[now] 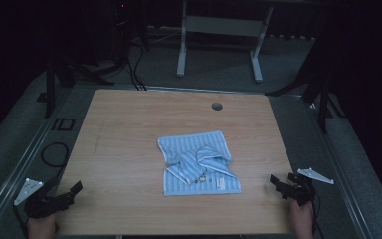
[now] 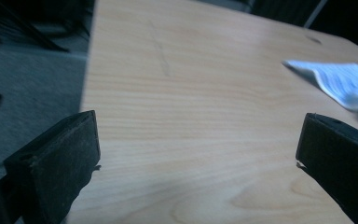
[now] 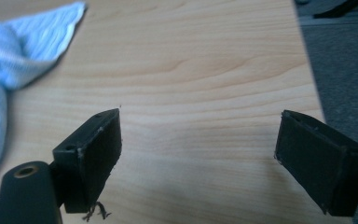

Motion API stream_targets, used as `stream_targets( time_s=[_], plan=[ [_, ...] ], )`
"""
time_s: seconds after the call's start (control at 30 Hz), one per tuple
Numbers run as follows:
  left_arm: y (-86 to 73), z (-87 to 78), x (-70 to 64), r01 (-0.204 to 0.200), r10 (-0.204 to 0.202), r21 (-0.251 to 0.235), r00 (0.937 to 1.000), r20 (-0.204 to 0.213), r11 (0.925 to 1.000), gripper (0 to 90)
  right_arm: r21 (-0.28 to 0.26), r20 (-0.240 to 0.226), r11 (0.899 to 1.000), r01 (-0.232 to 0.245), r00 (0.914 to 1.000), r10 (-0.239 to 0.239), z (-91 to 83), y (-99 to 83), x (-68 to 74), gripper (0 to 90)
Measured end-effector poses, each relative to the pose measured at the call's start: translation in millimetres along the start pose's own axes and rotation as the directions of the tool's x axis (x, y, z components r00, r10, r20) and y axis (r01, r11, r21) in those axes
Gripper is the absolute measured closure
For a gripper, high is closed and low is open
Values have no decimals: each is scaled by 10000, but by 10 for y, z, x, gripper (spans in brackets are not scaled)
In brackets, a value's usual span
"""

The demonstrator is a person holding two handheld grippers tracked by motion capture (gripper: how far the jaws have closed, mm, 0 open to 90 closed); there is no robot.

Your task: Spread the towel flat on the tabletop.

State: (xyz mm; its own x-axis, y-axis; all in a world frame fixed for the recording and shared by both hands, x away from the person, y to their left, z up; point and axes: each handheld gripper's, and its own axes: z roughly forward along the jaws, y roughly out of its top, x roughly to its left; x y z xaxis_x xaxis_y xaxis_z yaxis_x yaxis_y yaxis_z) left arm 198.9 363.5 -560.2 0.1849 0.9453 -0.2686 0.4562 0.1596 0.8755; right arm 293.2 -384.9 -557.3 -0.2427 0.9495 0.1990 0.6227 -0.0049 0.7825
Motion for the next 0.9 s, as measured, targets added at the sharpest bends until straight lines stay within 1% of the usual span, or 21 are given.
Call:
stream_targets(
  time_s=[0.03,0.17,0.2,0.27,0.33,0.4,0.43,0.47,0.5,0.53,0.57,0.6,0.63,0.67,0.7,0.73,0.77,0.8,0.83,0.87,0.9],
  plan=[
    [8,3,-3,-57,56,120,9999,108,9999,0,0,0,10000,0,10000,0,0,0,0,142],
    [37,27,-25,-245,211,753,9988,448,9969,0,574,-888,9975,408,9954,-356,4,29,-5,142],
    [48,35,-49,-433,390,945,9981,472,9946,0,643,-1349,9936,931,9873,-838,-9,70,40,142],
    [76,58,-102,-725,672,1380,9968,426,9878,0,671,-1501,9911,1148,9832,-1037,-9,88,61,142],
    [125,105,-196,-801,667,1686,9943,833,9824,0,1168,-2238,9801,1606,9657,-1315,12,172,183,134],
    [139,120,-234,-846,683,1665,9925,1010,9824,0,1445,-2384,9740,1742,9615,-1366,34,197,229,130],
    [161,142,-276,-884,679,1850,9911,1146,9787,0,1714,-2373,9671,1881,9606,-1448,60,220,284,132],
    [195,172,-338,-1071,822,2258,9898,1167,9683,0,1891,-2485,9586,2127,9548,-1629,83,241,331,127],
    [195,172,-338,-1071,822,2258,9898,1167,9683,0,2033,-2799,9478,2458,9422,-1843,109,264,383,123],
    [246,213,-438,-1411,1083,2876,9860,1270,9473,0,2033,-2799,9478,2458,9422,-1843,109,264,383,123],
    [294,267,-557,-1781,1290,3432,9785,1612,9222,0,2220,-3200,9201,3227,9155,-2439,138,316,520,156],
    [315,297,-613,-1865,1252,3712,9751,1830,9096,0,2316,-3198,9049,3570,9065,-2757,143,338,569,191],
    [315,297,-613,-1865,1252,3712,9751,1830,9096,0,2356,-3237,8942,3807,8983,-2972,149,359,613,235],
    [334,330,-671,-1962,1259,3977,9725,1961,8963,0,2356,-3237,8942,3807,8983,-2972,149,359,613,235],
    [352,369,-739,-2200,1305,4220,9642,2306,8795,0,2394,-3305,8875,3939,8925,-3069,155,384,650,241],
    [367,409,-831,-2672,1595,4489,9514,2634,8527,0,2382,-3398,8831,4043,8865,-3141,166,415,694,268],
    [367,409,-831,-2672,1595,4489,9514,2634,8527,0,2382,-3398,8831,4043,8865,-3141,166,415,694,268],
    [378,477,-971,-3400,2095,4898,9299,3022,8028,0,2445,-3544,8629,4424,8691,-3451,194,489,797,323],
    [378,477,-971,-3400,2095,4898,9299,3022,8028,0,2445,-3544,8629,4424,8691,-3451,194,489,797,323],
    [381,510,-1029,-3600,2214,5020,9229,3151,7864,0,2498,-3643,8452,4725,8546,-3700,222,545,886,351],
    [391,577,-1132,-3914,2365,5208,9103,3396,7587,0,2546,-3680,8366,4851,8486,-3800,235,572,935,359]
  ],
)
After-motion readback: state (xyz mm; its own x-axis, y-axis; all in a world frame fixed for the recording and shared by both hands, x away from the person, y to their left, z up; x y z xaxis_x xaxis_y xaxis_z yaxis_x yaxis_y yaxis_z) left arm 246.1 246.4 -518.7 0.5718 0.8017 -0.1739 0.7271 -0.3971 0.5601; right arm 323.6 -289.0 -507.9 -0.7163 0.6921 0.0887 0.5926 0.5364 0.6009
